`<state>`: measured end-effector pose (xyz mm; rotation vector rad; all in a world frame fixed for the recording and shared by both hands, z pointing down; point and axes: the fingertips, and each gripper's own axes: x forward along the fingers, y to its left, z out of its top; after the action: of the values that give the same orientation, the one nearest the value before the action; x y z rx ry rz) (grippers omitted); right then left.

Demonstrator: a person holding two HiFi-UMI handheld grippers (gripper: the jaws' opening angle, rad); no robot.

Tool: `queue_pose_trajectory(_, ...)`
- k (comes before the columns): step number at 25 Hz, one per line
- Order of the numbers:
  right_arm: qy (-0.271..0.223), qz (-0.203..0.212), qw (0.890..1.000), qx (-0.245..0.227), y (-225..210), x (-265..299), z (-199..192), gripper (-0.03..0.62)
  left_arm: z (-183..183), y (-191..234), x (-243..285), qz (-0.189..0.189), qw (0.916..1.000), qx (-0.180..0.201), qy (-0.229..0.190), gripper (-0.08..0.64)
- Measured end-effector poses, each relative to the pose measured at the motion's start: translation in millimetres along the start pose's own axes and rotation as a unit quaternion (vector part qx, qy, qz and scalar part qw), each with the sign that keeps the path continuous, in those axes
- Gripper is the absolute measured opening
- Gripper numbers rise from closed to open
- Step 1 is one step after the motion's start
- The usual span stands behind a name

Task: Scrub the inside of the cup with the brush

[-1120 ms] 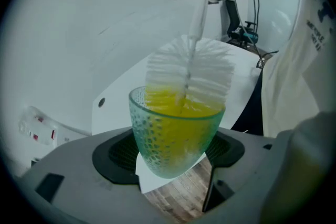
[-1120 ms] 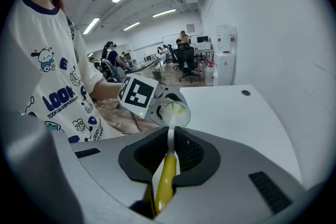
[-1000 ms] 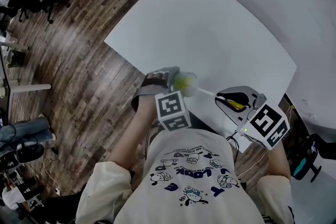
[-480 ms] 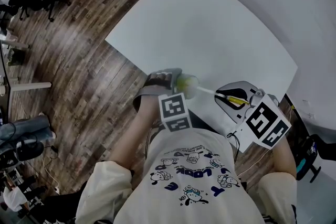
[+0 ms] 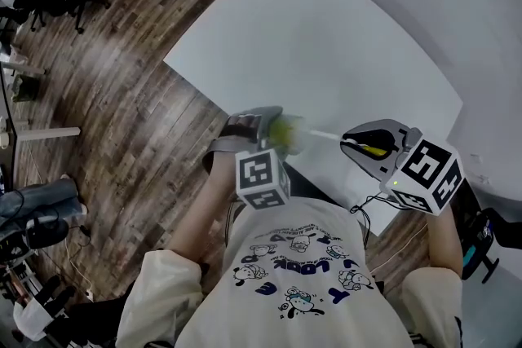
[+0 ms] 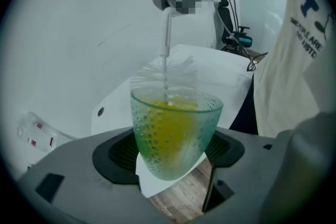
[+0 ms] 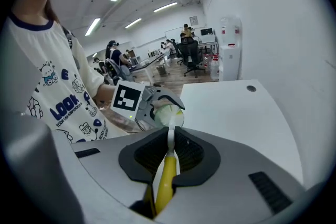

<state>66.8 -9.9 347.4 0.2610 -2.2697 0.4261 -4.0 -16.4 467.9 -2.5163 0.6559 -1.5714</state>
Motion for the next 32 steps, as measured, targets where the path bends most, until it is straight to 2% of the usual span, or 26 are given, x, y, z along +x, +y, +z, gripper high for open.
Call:
queue_pose_trajectory(9, -0.037, 0.016, 0.998, 0.055, -0.8, -5.1, -8.2, 0.044, 4.5, 6.0, -13.2, -0.015, 0.9984, -0.04, -0.037, 0.373)
queue_pose_trajectory(14, -0.061, 0.028, 0.994, 0.089, -0.5, -8.3, -8.9, 0.044, 10.1, 12.2, -22.8, -0.034, 0.9928, -0.088, -0.073, 0.373)
queue_pose_trajectory(21, -0.077, 0.035, 0.991, 0.106, 5.7, -6.9, -13.0, 0.044, 11.2, 15.1, -27.4, -0.054, 0.9853, -0.132, -0.093, 0.373)
queue_pose_trajectory(28, -0.061, 0.013, 0.995, 0.073, 22.9, -9.0, -8.1, 0.044, 8.9, 8.7, -27.1, -0.071, 0.9851, -0.137, -0.077, 0.373)
queue_pose_trajectory(32, -0.044, 0.001, 0.999, 0.023, 35.4, -12.3, -0.8, 0.046, 9.0, 4.6, -25.9, -0.072, 0.9881, -0.124, -0.056, 0.373)
